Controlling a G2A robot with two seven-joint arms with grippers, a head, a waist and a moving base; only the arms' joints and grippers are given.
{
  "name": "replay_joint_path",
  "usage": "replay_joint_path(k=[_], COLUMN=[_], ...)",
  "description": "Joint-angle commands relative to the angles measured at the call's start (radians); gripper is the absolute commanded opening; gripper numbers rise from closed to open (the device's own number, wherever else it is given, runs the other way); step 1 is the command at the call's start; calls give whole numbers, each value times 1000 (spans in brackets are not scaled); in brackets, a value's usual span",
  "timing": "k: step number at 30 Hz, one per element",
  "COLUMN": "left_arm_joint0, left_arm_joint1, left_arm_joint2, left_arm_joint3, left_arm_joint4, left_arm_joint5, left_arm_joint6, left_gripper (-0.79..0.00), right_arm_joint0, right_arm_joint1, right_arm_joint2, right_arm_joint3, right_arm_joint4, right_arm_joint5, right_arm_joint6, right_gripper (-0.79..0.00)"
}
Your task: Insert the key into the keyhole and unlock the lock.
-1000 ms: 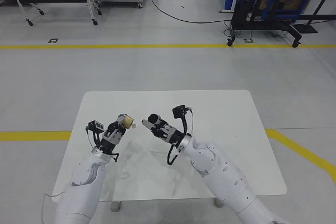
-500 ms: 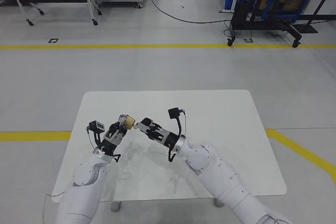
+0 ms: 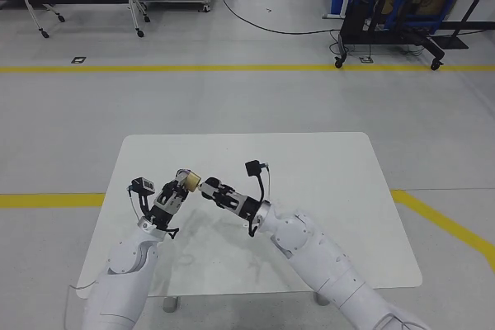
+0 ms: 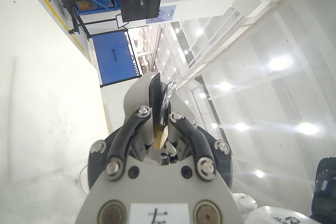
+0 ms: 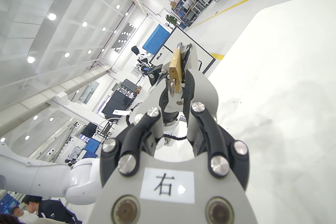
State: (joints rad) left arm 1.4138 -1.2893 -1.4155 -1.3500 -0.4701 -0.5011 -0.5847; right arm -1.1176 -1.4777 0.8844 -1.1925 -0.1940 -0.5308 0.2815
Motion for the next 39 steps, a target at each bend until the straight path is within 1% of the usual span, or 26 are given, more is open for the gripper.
replay_joint_path(k=[1, 2, 6, 11, 20, 21, 22, 24, 26, 31, 34, 37, 39], left_arm_joint0=[0, 0, 0, 2, 1, 1, 0, -1, 0, 1, 1, 1, 1], left_arm_joint1=[0, 1, 1, 3, 5, 5, 5, 5, 5, 6, 5, 4, 2], left_arm_joint2=[0, 0, 2, 7, 15, 14, 13, 12, 13, 14, 13, 13, 11], left_arm_joint3=[0, 0, -3, -5, 0, 3, 5, 5, 4, 1, 3, 7, 8], left_arm_joint4=[7, 10, 18, 50, 61, 56, 47, 36, 26, -1, -36, -111, -190], left_arm_joint5=[-4, -8, -24, -62, -77, -71, -64, -49, -34, 3, 41, 127, 204], left_arm_joint6=[3, 5, 2, -18, -19, -11, -4, 0, 0, 1, 8, 9, -2], left_gripper=[-785, -785, -785, -785, -785, -785, -785, -785, -785, -785, -785, -785, -785], right_arm_joint0=[3, 3, 4, 8, 13, 13, 12, 11, 8, 5, 2, -5, -14], right_arm_joint1=[-2, -3, -6, -10, -11, -11, -11, -11, -11, -10, -9, -4, 0], right_arm_joint2=[-2, -3, -5, -3, 0, 1, 1, 2, 2, 6, 12, 24, 37], right_arm_joint3=[5, 8, 15, 29, 37, 36, 34, 31, 28, 21, 14, -4, -24], right_arm_joint4=[5, 9, 39, 111, 100, 91, 84, 70, 65, 57, 46, 6, -27], right_arm_joint5=[0, 0, 0, -16, -15, -12, -10, -7, -7, -5, 0, 0, -9], right_arm_joint6=[-1, -2, 4, 40, 40, 35, 31, 24, 21, 17, 11, -13, -34], right_gripper=[-720, -785, -785, -785, -785, -631, -505, -449, -431, -434, -431, -446, -486])
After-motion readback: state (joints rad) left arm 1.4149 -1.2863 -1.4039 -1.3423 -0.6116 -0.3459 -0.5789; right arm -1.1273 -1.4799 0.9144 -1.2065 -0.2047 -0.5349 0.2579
